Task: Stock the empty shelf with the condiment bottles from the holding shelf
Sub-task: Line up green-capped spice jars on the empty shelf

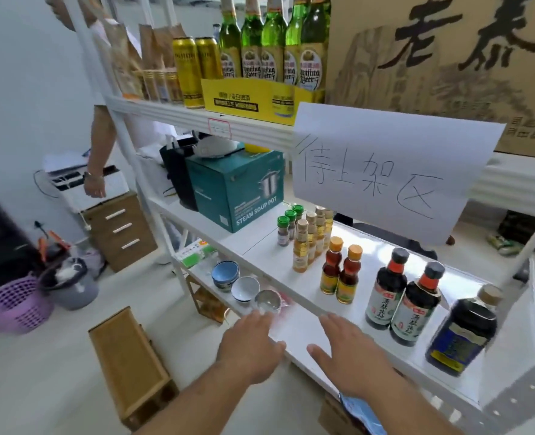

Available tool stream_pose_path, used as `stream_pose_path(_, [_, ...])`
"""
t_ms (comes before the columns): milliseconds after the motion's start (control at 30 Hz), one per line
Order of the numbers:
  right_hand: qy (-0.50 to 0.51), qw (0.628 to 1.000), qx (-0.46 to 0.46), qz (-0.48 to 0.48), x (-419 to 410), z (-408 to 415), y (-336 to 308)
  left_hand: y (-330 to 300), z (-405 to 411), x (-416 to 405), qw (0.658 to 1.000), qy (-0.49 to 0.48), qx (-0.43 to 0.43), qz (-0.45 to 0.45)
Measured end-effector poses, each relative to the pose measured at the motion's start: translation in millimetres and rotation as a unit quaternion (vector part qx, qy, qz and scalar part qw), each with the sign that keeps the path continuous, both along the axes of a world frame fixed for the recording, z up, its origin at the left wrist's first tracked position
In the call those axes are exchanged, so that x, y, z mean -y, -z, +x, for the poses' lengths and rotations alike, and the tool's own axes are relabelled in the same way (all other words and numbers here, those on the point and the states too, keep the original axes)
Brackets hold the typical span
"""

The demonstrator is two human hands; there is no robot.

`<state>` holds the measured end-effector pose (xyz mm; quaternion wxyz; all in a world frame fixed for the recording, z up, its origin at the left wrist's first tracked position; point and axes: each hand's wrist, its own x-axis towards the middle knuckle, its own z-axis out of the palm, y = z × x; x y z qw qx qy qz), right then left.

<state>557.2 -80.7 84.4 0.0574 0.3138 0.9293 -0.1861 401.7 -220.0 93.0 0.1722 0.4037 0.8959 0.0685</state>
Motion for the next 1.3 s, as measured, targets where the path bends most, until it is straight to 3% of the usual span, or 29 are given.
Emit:
stream_pose_path(333, [-0.044, 0.999, -0.005, -0.011, -25, -84, 8, 5, -78, -11, 0.999, -0.034, -0.001, -0.032])
stream_pose_path(867, [0.058, 0.997, 0.049, -0.012, -1, -242, 25, 41, -277, -30, 0.996, 0.071, 0.031, -0.054])
stream_pose_path(1300, [0.082, 0.995, 0.036, -0.047, -33, -274, 44, 46, -302, -70, 0.993, 0.09, 0.031, -0.065])
